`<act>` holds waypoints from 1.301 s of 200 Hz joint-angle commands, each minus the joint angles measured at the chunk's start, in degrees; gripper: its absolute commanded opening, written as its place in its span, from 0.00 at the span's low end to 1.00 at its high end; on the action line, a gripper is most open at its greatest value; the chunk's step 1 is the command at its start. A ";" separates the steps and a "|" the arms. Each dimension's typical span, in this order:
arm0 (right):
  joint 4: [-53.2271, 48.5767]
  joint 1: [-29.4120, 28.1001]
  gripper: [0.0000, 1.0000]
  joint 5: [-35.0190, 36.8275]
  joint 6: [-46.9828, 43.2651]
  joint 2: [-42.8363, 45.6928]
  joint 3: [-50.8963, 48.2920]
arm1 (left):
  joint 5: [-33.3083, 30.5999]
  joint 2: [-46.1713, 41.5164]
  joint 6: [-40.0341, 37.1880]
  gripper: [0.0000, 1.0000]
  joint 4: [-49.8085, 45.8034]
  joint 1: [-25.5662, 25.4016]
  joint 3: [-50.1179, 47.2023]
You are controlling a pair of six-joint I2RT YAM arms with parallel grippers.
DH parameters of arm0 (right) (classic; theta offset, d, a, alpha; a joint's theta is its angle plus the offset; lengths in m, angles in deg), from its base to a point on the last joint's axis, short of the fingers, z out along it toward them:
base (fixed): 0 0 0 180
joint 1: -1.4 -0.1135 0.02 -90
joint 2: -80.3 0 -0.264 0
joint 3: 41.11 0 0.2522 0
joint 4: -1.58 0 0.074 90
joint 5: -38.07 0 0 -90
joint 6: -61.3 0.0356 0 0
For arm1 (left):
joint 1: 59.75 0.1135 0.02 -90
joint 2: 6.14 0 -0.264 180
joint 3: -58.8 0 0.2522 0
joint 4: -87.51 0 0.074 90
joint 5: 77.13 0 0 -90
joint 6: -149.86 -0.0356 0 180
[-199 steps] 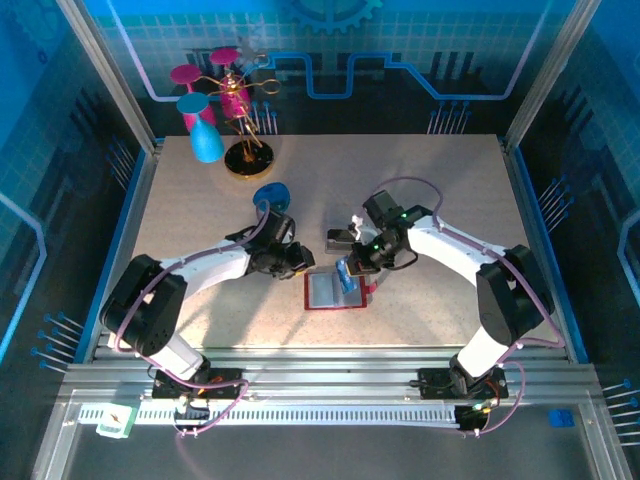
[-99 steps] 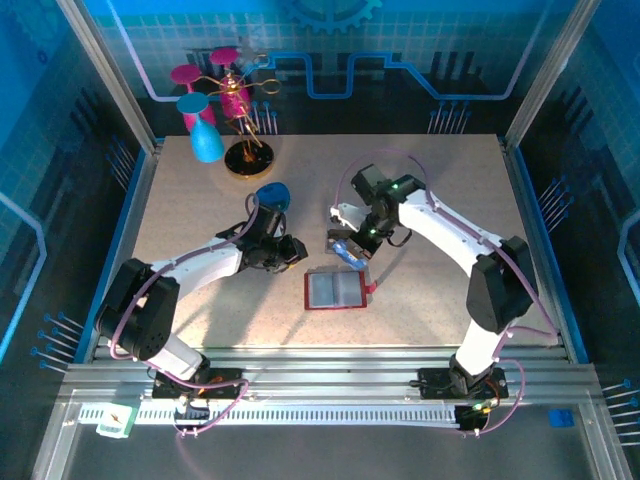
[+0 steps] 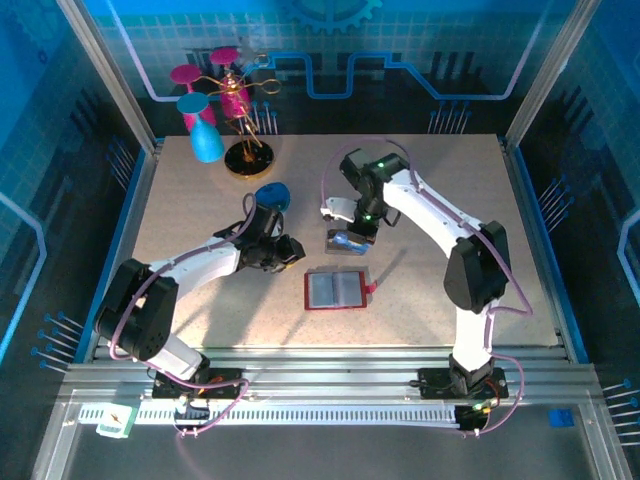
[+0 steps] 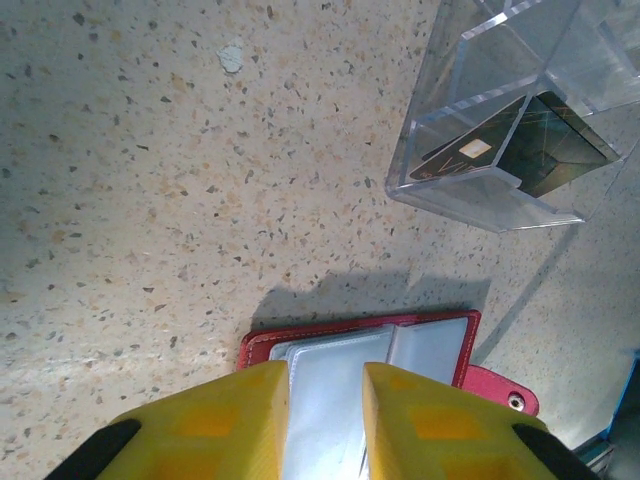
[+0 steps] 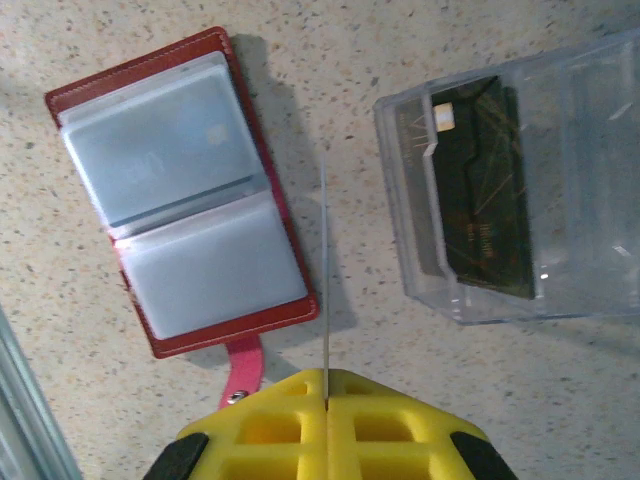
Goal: Take the credit cards out of the card holder
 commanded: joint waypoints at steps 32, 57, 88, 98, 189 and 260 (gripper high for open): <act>-4.31 0.43 0.00 4.22 -6.13 -4.80 7.50 | -1.19 -3.27 -1.79 0.28 -3.68 0.81 1.93; -5.34 0.89 0.00 5.12 -7.75 -7.17 10.86 | -1.11 -2.89 -1.63 0.28 -3.40 0.82 2.32; -7.73 1.50 0.00 4.55 -9.45 -10.84 16.80 | -1.14 -2.11 -0.90 0.28 -2.38 0.90 2.48; -8.49 1.69 0.00 4.54 -9.80 -12.15 18.70 | -1.06 -1.77 -0.69 0.29 -1.98 0.91 2.60; -13.97 3.62 0.00 4.01 -13.02 -21.43 32.73 | 0.67 1.40 -1.08 0.29 -1.88 2.69 5.28; -14.16 3.79 0.00 5.76 -15.66 -25.05 35.93 | 0.80 1.53 -1.27 0.29 -2.63 3.96 5.07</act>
